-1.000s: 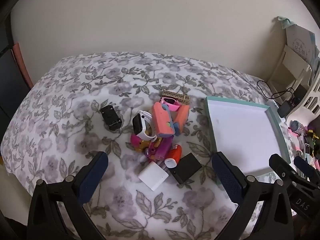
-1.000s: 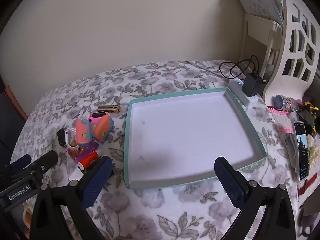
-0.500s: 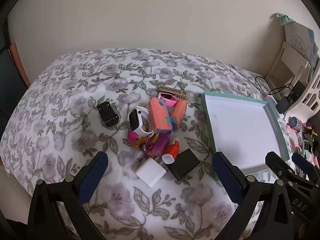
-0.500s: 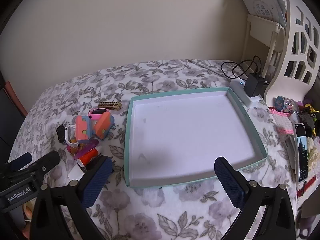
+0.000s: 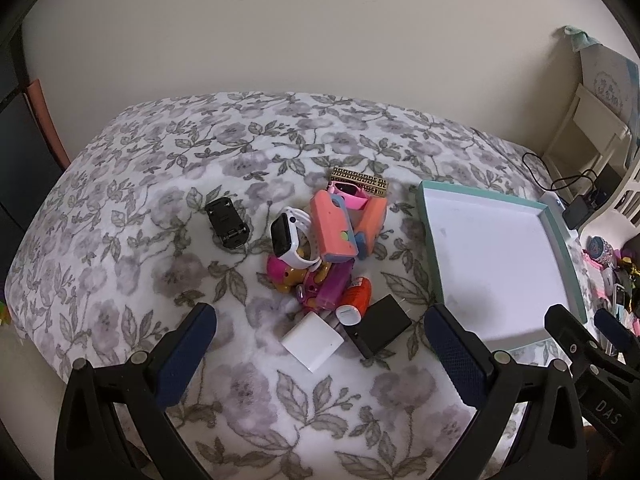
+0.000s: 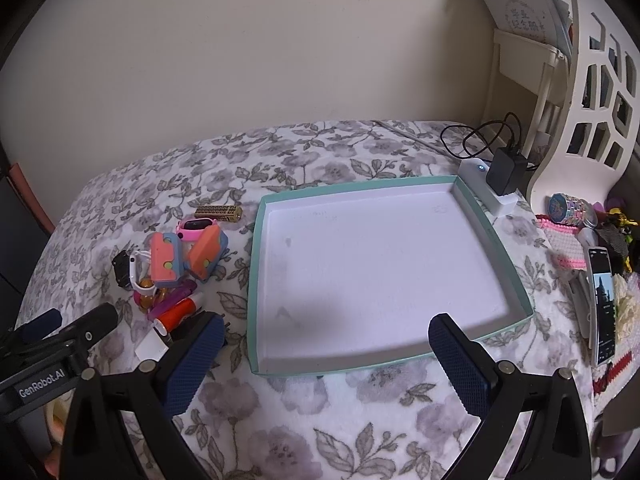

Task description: Organize rigid objects

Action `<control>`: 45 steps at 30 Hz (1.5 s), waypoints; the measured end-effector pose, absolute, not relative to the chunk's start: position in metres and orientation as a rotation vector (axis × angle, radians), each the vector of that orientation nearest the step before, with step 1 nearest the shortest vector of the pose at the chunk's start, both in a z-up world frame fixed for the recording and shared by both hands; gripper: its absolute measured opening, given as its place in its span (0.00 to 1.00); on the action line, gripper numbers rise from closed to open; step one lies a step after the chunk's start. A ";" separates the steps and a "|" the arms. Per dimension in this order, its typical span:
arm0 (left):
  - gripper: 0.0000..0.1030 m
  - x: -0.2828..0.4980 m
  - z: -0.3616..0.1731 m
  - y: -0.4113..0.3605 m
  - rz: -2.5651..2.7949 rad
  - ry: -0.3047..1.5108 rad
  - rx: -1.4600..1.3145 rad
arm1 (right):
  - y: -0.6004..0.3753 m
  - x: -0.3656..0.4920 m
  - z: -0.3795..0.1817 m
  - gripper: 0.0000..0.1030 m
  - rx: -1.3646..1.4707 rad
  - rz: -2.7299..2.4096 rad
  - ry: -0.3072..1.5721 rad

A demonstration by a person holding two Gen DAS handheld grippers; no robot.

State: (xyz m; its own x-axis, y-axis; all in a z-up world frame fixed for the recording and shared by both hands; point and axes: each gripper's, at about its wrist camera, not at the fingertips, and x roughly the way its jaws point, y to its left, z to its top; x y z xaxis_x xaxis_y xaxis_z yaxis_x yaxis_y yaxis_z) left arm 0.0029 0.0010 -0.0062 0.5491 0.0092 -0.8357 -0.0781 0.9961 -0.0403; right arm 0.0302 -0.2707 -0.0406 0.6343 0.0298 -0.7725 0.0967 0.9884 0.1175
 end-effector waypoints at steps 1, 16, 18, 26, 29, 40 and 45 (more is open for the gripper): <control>1.00 0.003 -0.007 0.001 0.054 0.991 -0.074 | -0.270 0.030 -0.041 1.00 0.151 -0.039 0.884; 1.00 0.003 -0.010 0.000 0.070 1.002 -0.058 | -0.271 0.030 -0.042 1.00 0.151 -0.043 0.890; 1.00 0.004 -0.010 0.002 0.072 1.003 -0.061 | -0.271 0.030 -0.042 1.00 0.151 -0.045 0.891; 1.00 0.003 -0.010 0.002 0.073 1.005 -0.061 | -0.271 0.030 -0.043 1.00 0.150 -0.049 0.897; 1.00 0.003 -0.012 0.002 0.074 1.009 -0.062 | -0.271 0.031 -0.044 1.00 0.149 -0.049 0.899; 1.00 0.004 -0.014 0.003 0.085 1.030 -0.069 | -0.271 0.031 -0.044 1.00 0.149 -0.049 0.900; 1.00 0.005 -0.014 0.004 0.088 1.036 -0.071 | -0.271 0.031 -0.045 1.00 0.149 -0.050 0.902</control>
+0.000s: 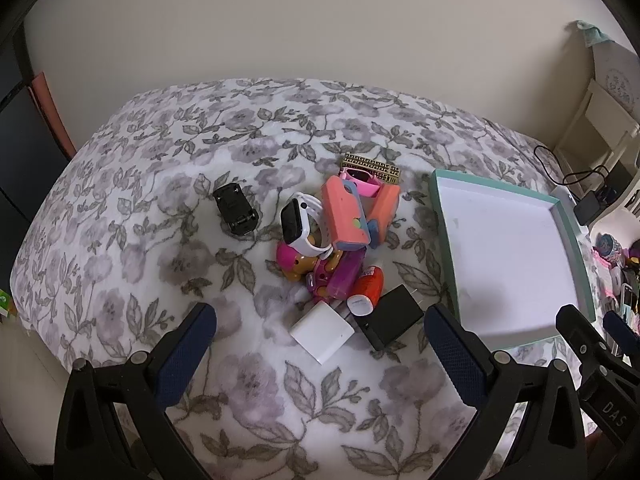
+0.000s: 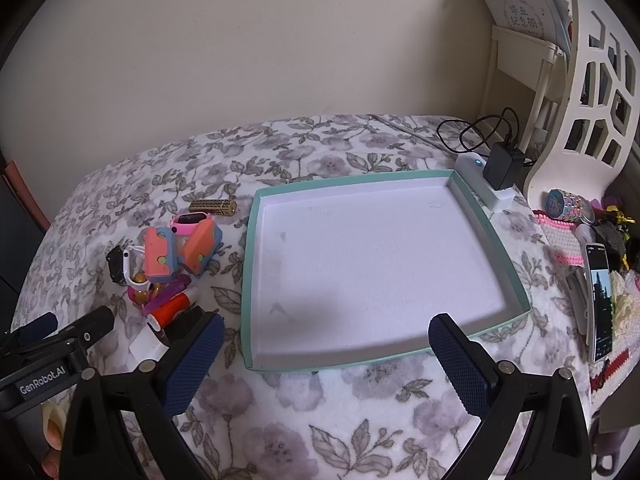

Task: Organize rigid objects
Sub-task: 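Grasp the black charger with the right tool while the left tool grasps the white charger cube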

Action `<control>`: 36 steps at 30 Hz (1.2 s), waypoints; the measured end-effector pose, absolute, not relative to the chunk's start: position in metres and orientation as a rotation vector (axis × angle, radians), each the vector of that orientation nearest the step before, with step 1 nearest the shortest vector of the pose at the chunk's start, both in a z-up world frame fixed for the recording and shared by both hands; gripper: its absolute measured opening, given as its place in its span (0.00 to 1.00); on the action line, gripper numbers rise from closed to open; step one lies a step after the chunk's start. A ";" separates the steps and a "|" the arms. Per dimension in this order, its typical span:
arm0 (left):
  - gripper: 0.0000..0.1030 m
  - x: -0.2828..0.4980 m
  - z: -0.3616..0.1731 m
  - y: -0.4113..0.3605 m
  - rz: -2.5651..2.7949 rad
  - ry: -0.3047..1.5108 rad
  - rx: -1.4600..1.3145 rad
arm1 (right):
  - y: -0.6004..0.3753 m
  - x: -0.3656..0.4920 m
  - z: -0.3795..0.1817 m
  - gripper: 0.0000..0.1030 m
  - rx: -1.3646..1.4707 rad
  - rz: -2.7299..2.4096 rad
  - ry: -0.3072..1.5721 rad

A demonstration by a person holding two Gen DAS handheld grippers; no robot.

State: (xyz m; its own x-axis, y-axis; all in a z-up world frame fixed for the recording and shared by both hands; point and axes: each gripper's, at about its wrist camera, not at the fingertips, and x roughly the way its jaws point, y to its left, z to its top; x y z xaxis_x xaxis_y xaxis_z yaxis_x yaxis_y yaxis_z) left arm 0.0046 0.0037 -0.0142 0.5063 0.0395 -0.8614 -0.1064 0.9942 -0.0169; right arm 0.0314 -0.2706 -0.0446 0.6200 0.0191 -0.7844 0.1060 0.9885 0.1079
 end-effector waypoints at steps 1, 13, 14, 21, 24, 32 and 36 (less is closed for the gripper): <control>1.00 0.005 -0.014 0.004 0.089 1.038 -0.072 | -0.271 0.031 -0.045 1.00 0.149 -0.051 0.903; 1.00 0.011 -0.023 0.013 0.091 1.093 -0.113 | -0.265 0.037 -0.045 1.00 0.151 -0.006 0.914; 1.00 0.012 -0.025 0.017 0.098 1.106 -0.124 | -0.262 0.040 -0.046 1.00 0.151 0.011 0.921; 1.00 0.030 -0.053 0.041 0.179 1.213 -0.091 | -0.229 0.068 -0.061 1.00 0.126 0.150 1.013; 1.00 0.034 -0.070 0.055 0.197 1.272 -0.140 | -0.211 0.077 -0.074 1.00 0.077 0.202 1.072; 1.00 0.039 -0.092 0.073 0.199 1.326 -0.232 | -0.166 0.096 -0.102 0.99 -0.049 0.316 1.157; 1.00 0.043 -0.101 0.075 0.178 1.348 -0.271 | -0.150 0.104 -0.112 0.87 -0.083 0.350 1.186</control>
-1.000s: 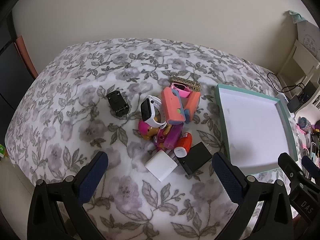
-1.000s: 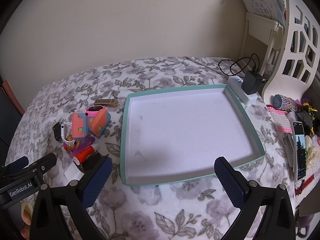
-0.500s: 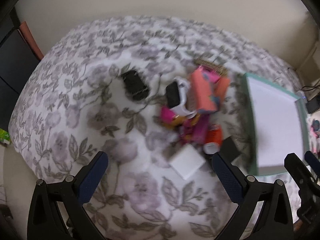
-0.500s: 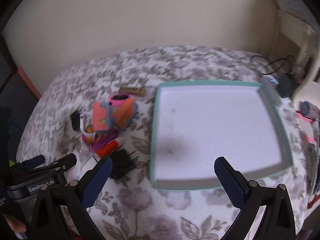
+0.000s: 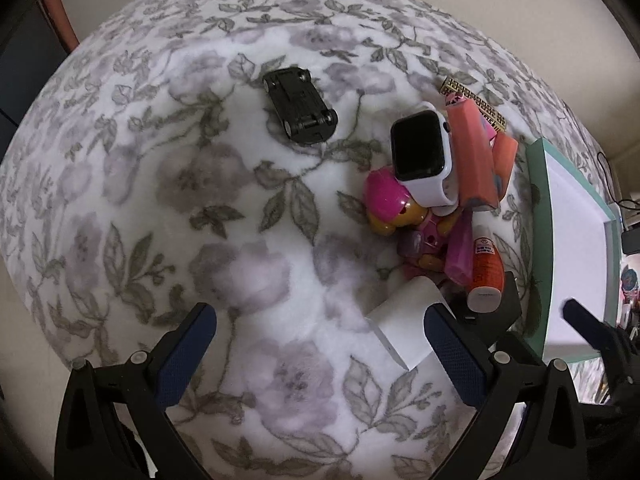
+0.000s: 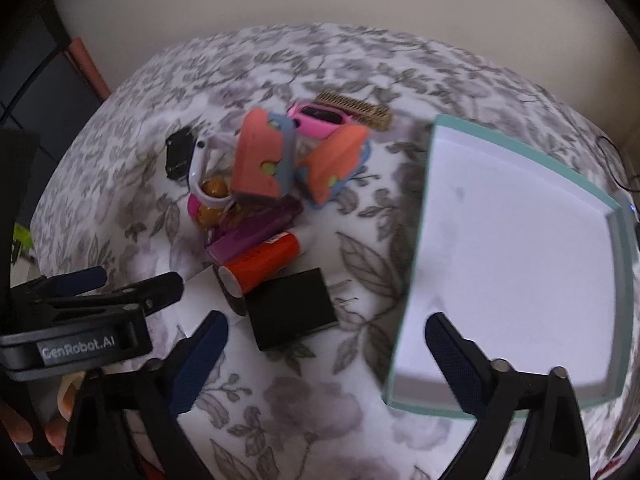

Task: Organize rigid objects
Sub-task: 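Grasp the black charger with the right tool while the left tool grasps the white charger cube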

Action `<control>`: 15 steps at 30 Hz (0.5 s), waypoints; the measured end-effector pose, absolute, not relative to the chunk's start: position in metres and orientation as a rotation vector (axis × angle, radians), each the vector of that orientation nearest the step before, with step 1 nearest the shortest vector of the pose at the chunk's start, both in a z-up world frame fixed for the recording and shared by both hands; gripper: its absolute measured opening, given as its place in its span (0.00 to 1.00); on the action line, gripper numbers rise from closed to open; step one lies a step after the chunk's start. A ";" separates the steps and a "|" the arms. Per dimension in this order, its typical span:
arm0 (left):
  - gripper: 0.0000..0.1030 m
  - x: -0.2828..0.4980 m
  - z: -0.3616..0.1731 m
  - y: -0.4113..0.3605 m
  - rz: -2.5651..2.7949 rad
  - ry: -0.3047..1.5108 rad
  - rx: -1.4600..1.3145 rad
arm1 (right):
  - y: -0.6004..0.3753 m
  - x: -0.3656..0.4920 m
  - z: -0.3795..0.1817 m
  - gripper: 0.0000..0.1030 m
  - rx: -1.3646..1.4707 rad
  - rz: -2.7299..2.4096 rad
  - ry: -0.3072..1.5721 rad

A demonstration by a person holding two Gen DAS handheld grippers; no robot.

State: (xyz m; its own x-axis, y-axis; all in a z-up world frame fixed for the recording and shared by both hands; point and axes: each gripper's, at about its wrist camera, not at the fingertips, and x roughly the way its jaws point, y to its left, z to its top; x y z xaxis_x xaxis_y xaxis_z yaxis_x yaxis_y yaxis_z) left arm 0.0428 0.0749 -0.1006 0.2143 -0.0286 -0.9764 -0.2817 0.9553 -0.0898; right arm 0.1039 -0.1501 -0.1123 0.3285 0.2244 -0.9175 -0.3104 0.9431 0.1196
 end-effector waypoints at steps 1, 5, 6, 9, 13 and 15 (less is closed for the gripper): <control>1.00 0.044 -0.101 0.074 0.177 1.350 -0.272 | -0.146 0.106 -0.115 0.86 -0.090 0.357 1.192; 1.00 0.051 -0.109 0.077 0.155 1.353 -0.299 | -0.136 0.112 -0.121 0.84 -0.113 0.381 1.203; 1.00 0.053 -0.111 0.076 0.147 1.355 -0.310 | -0.133 0.113 -0.124 0.83 -0.108 0.387 1.211; 1.00 0.056 -0.113 0.070 0.127 1.367 -0.325 | -0.129 0.116 -0.132 0.77 -0.132 0.396 1.236; 1.00 0.064 -0.120 0.057 0.109 1.385 -0.310 | -0.130 0.120 -0.139 0.72 -0.104 0.404 1.257; 1.00 0.067 -0.121 0.050 0.105 1.386 -0.294 | -0.132 0.121 -0.141 0.71 -0.079 0.417 1.268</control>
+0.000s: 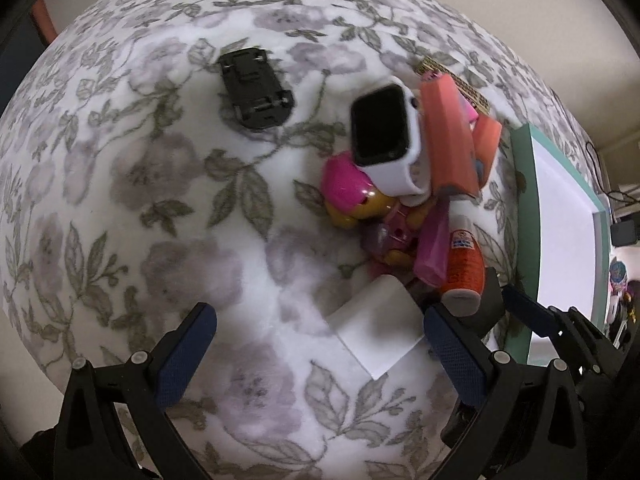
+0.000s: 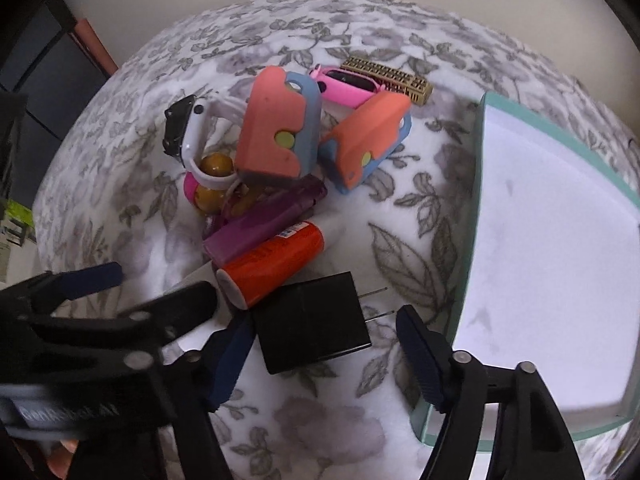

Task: Organize rigid objects
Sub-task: 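Grasp the black charger with the right tool while the left tool grasps the white charger cube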

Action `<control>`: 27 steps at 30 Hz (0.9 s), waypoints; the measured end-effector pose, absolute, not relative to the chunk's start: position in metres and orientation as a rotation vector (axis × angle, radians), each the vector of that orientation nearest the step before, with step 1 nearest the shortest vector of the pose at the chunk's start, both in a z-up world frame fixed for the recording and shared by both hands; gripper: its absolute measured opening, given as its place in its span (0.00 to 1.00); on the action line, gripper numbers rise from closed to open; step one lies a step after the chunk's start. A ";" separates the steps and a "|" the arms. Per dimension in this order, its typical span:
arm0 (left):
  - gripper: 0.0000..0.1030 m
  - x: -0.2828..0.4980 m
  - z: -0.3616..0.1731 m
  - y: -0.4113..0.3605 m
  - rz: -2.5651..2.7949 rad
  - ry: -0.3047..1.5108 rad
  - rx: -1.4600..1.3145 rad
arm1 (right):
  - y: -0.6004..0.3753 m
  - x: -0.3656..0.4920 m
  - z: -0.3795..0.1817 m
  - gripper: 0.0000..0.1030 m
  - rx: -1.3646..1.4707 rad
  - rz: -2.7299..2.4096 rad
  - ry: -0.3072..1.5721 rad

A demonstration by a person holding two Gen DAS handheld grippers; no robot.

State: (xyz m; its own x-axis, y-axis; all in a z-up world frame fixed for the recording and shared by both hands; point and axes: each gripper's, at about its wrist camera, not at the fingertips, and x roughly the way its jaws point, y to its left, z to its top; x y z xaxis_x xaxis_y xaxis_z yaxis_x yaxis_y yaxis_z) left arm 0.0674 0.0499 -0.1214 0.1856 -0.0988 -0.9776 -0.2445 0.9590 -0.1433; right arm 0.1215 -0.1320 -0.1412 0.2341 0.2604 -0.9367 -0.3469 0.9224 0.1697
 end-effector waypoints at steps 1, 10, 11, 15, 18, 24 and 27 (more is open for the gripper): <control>0.99 0.069 -0.122 0.043 0.108 1.386 -0.290 | -0.132 0.122 -0.142 0.71 -0.079 0.417 1.269; 0.75 0.078 -0.132 0.013 0.055 1.400 -0.337 | -0.136 0.112 -0.142 0.70 -0.059 0.430 1.286; 0.72 0.079 -0.132 0.008 0.036 1.398 -0.355 | -0.137 0.111 -0.142 0.70 -0.056 0.431 1.290; 0.54 0.078 -0.137 -0.004 -0.021 1.395 -0.402 | -0.141 0.107 -0.143 0.70 -0.041 0.410 1.293; 0.53 0.077 -0.141 -0.012 -0.020 1.388 -0.399 | -0.147 0.103 -0.145 0.70 -0.005 0.415 1.302; 0.50 0.072 -0.144 -0.016 -0.018 1.385 -0.483 | -0.152 0.092 -0.140 0.70 0.013 0.416 1.292; 0.49 0.072 -0.144 -0.021 -0.015 1.364 -0.494 | -0.157 0.088 -0.136 0.70 0.034 0.415 1.281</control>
State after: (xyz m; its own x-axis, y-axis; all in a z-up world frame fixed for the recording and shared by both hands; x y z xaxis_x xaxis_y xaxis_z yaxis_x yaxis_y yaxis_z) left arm 0.0722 -0.0205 -0.1435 0.2219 -0.2920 -0.9303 -0.2713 0.8979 -0.3465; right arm 0.0878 -0.1566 -0.1356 0.2223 0.3190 -0.9213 -0.2821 0.9256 0.2524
